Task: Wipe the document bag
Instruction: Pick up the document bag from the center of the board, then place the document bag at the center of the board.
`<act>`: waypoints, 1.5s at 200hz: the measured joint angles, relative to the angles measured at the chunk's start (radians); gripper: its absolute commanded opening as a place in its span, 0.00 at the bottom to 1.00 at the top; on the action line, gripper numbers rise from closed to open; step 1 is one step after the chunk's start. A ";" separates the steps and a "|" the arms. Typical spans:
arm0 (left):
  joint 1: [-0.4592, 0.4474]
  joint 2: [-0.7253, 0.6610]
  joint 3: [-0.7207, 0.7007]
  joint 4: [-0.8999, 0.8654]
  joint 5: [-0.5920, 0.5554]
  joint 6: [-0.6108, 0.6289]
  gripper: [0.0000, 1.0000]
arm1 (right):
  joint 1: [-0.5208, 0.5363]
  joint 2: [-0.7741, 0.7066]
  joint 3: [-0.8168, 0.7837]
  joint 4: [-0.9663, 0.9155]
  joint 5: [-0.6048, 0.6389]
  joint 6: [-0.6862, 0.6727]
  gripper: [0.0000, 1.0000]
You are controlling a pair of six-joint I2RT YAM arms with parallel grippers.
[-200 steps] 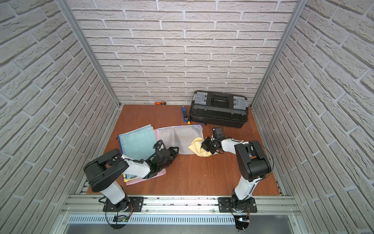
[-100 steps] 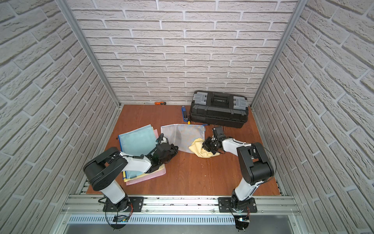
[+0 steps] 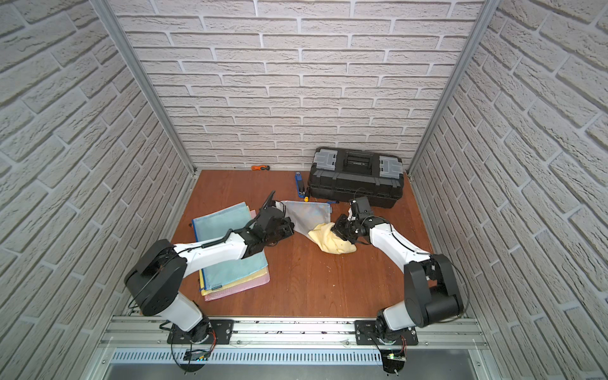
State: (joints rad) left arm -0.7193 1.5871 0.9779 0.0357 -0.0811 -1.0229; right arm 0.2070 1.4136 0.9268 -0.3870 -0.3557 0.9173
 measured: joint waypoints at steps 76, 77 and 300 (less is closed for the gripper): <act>0.440 0.036 0.316 -0.385 0.164 0.401 0.00 | 0.000 -0.103 0.023 -0.108 0.020 -0.031 0.11; 0.443 0.038 0.319 -0.386 0.167 0.404 0.00 | 0.000 -0.103 0.023 -0.109 0.019 -0.032 0.11; 0.680 -0.404 0.083 -0.471 0.113 0.370 0.98 | 0.104 0.125 0.175 -0.137 -0.006 -0.122 0.04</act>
State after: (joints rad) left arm -0.0395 1.1835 1.0611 -0.4355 0.0319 -0.6533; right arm 0.3107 1.5383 1.1023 -0.5243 -0.3614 0.7952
